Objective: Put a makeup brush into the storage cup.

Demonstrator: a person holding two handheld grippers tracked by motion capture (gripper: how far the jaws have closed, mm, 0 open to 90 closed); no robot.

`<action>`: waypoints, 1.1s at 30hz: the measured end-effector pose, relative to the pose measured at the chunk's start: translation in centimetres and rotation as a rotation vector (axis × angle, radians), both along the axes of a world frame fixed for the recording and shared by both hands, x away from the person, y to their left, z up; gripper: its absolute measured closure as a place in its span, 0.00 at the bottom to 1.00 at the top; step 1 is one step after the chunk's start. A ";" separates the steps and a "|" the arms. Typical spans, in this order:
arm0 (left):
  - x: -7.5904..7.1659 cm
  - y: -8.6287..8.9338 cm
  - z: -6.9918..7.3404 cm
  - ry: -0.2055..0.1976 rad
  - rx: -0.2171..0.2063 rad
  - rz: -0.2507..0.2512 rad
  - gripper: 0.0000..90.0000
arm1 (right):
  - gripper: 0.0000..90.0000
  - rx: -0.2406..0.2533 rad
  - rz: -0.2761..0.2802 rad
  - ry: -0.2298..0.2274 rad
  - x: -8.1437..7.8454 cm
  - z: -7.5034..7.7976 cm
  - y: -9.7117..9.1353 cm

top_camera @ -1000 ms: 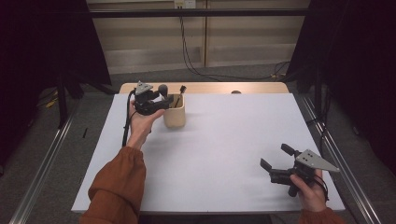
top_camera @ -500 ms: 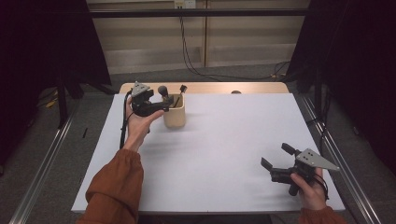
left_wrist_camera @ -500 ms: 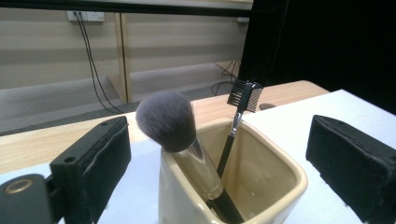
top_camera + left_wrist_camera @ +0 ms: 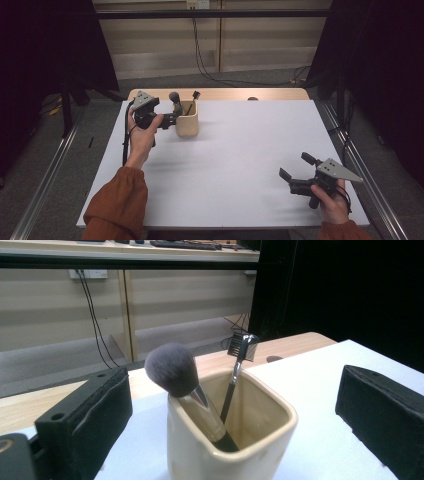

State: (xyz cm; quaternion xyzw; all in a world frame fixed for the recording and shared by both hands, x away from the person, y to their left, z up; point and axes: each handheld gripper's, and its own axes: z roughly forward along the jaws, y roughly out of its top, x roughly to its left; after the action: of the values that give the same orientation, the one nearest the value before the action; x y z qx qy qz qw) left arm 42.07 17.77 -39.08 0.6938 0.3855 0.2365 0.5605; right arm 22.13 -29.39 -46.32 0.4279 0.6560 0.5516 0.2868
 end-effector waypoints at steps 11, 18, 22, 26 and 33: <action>-2.8 1.3 0.6 -0.028 0.003 -0.016 0.03 | 0.00 -0.016 -0.011 -0.009 -0.6 0.3 0.3; -4.2 2.3 0.6 -0.028 -0.010 -0.012 0.04 | 0.00 -0.009 -0.022 -0.001 -0.7 0.3 0.2; -5.2 2.6 0.3 -0.036 -0.012 -0.013 0.05 | 0.00 -0.010 -0.018 -0.002 -0.7 0.3 0.1; -5.8 3.0 0.2 -0.022 -0.032 -0.027 0.05 | 0.00 -0.013 -0.011 -0.002 -0.8 0.3 0.1; -7.1 3.4 0.0 -0.028 0.003 -0.043 0.04 | 0.00 -0.016 -0.012 -0.001 -0.8 0.3 0.2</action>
State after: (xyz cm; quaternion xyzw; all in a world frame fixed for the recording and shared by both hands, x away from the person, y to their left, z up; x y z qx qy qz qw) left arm 34.96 21.20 -39.13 0.6994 0.3620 0.2348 0.5698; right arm 21.32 -29.23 -46.05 0.4291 0.6579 0.5447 0.2939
